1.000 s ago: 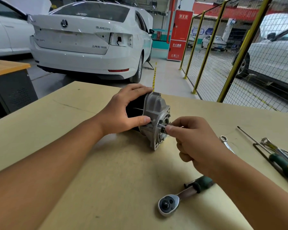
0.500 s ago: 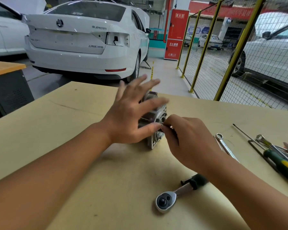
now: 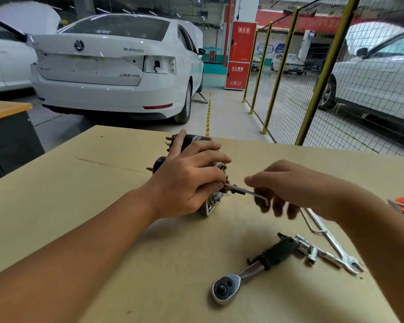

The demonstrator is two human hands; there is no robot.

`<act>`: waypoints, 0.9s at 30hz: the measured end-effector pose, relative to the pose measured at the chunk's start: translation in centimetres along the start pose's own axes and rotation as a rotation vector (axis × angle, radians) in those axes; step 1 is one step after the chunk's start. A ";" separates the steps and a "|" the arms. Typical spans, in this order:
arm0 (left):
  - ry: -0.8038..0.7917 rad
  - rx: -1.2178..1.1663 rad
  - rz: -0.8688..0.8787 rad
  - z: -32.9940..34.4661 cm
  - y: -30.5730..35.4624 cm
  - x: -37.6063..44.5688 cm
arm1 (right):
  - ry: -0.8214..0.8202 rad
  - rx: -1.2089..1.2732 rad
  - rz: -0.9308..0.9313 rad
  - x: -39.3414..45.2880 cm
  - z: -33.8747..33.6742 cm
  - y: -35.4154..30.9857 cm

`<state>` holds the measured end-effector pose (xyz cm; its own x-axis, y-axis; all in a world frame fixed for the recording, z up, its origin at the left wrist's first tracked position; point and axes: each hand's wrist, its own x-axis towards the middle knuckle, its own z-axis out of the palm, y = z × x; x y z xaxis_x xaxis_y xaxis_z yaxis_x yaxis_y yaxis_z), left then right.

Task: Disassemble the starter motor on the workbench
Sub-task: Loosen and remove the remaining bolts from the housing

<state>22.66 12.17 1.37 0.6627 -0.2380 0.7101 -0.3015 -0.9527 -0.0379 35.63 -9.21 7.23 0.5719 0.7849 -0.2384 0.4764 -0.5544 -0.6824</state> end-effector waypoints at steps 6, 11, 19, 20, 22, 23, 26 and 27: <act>0.034 -0.021 -0.043 0.3 0.1 -0.2 | -0.273 0.235 0.127 -0.2 -0.8 2.0; 0.087 -0.026 -0.109 0.8 -0.1 -0.3 | -0.357 0.581 0.200 0.2 -0.1 1.8; 0.180 0.054 -0.189 1.8 -0.1 -0.4 | -0.118 1.404 0.370 0.6 3.1 -0.4; 0.187 0.060 -0.193 1.9 -0.1 -0.5 | -0.065 1.513 0.370 0.6 3.8 -0.9; 0.193 0.068 -0.187 2.0 -0.1 -0.6 | 0.036 1.663 0.371 0.6 5.0 -1.6; 0.194 0.070 -0.180 2.0 -0.1 -0.6 | 0.071 1.711 0.366 0.6 5.5 -1.9; 0.203 0.070 -0.172 2.0 -0.3 -0.7 | 0.131 1.760 0.336 0.3 6.4 -2.5; 0.207 0.069 -0.171 2.0 -0.3 -0.7 | 0.145 1.751 0.330 0.2 6.5 -2.6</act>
<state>23.69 12.23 -0.52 0.5438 -0.0358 0.8385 -0.1450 -0.9881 0.0519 30.11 -5.80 4.47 0.5818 0.6313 -0.5128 -0.7975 0.3193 -0.5119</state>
